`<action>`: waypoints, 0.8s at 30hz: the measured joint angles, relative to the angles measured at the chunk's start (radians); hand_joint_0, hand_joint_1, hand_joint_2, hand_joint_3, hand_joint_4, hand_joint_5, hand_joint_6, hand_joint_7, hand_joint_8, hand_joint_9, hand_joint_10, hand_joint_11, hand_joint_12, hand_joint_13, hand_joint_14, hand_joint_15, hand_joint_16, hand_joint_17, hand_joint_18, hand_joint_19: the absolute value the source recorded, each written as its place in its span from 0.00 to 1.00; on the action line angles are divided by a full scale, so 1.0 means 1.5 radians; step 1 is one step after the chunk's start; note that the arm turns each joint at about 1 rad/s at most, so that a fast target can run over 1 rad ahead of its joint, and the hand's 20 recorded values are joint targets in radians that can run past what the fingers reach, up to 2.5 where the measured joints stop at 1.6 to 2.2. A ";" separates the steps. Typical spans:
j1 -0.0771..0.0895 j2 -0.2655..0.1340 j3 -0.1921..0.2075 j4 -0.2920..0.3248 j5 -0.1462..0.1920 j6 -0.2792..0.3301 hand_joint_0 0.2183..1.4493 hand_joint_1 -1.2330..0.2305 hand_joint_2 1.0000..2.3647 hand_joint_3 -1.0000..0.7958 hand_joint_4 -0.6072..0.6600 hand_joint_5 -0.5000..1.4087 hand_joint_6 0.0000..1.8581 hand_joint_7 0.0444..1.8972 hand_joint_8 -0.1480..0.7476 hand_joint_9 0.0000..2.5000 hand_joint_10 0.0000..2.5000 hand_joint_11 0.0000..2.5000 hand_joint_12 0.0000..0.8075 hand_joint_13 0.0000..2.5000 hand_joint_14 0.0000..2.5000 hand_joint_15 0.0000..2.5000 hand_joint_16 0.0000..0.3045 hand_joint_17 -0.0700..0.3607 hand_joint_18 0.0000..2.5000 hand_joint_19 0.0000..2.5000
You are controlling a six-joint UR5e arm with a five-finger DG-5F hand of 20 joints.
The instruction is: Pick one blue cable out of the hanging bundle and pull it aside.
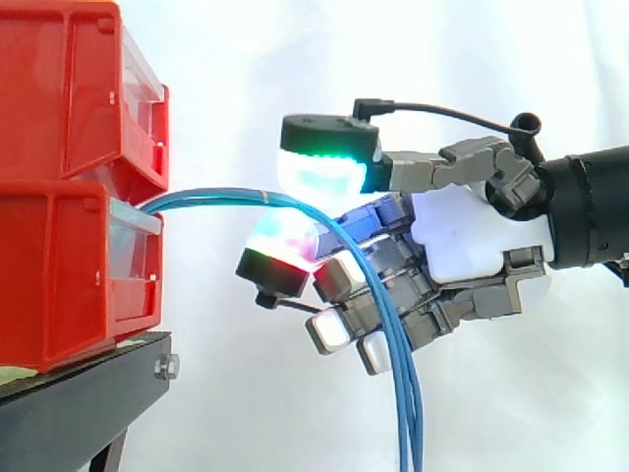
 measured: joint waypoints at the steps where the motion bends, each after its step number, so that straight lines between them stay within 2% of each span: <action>1: 0.000 0.000 0.000 0.000 0.000 0.000 0.31 0.34 0.01 0.48 0.52 0.18 0.50 0.56 0.55 0.44 0.01 0.40 0.45 0.38 0.01 0.25 0.17 0.43 0.38 0.24; 5: 0.000 0.000 0.001 0.000 0.000 0.000 0.31 0.32 0.01 0.53 0.43 0.19 0.50 0.55 0.52 0.47 0.01 0.36 0.47 0.40 0.01 0.24 0.19 0.46 0.42 0.22; 7: 0.000 0.000 0.003 0.000 0.000 -0.001 0.30 0.32 0.01 0.53 0.43 0.20 0.50 0.56 0.51 0.48 0.01 0.30 0.46 0.41 0.01 0.22 0.20 0.48 0.43 0.22; 9: 0.000 0.000 0.004 -0.001 0.000 -0.001 0.29 0.32 0.00 0.53 0.43 0.21 0.48 0.58 0.49 0.47 0.00 0.20 0.46 0.41 0.01 0.19 0.20 0.49 0.44 0.21; 10: 0.000 0.000 0.005 -0.001 0.000 -0.001 0.28 0.32 0.00 0.53 0.43 0.21 0.48 0.59 0.48 0.47 0.00 0.19 0.46 0.41 0.01 0.19 0.21 0.49 0.44 0.21; 14: 0.001 0.000 0.012 -0.004 0.000 -0.001 0.25 0.36 0.11 0.53 0.40 0.21 0.48 0.61 0.49 0.45 0.00 0.19 0.48 0.41 0.01 0.20 0.22 0.51 0.44 0.22; 15: 0.000 0.000 0.014 -0.006 0.000 -0.002 0.27 0.34 0.09 0.54 0.40 0.20 0.49 0.57 0.52 0.44 0.00 0.21 0.49 0.39 0.01 0.20 0.22 0.51 0.43 0.21; 16: 0.000 0.000 0.016 -0.009 0.000 -0.002 0.32 0.31 0.00 0.56 0.35 0.19 0.50 0.58 0.50 0.40 0.01 0.24 0.47 0.37 0.01 0.21 0.19 0.47 0.39 0.21; 19: 0.000 0.000 0.022 -0.020 0.000 -0.002 0.36 0.29 0.01 0.50 0.30 0.17 0.51 0.59 0.45 0.37 0.01 0.26 0.41 0.34 0.01 0.21 0.16 0.42 0.35 0.22; 20: 0.000 0.000 0.024 -0.024 0.000 -0.002 0.39 0.27 0.01 0.44 0.32 0.17 0.51 0.61 0.43 0.36 0.01 0.26 0.40 0.33 0.01 0.21 0.15 0.41 0.34 0.22; 21: 0.000 0.000 0.025 -0.027 0.000 -0.002 0.41 0.27 0.01 0.37 0.31 0.17 0.51 0.60 0.43 0.36 0.01 0.26 0.40 0.33 0.01 0.21 0.15 0.40 0.35 0.21; 24: 0.000 0.000 0.028 -0.033 0.000 -0.002 0.42 0.25 0.00 0.28 0.32 0.17 0.50 0.60 0.43 0.37 0.01 0.26 0.39 0.34 0.01 0.21 0.15 0.40 0.36 0.21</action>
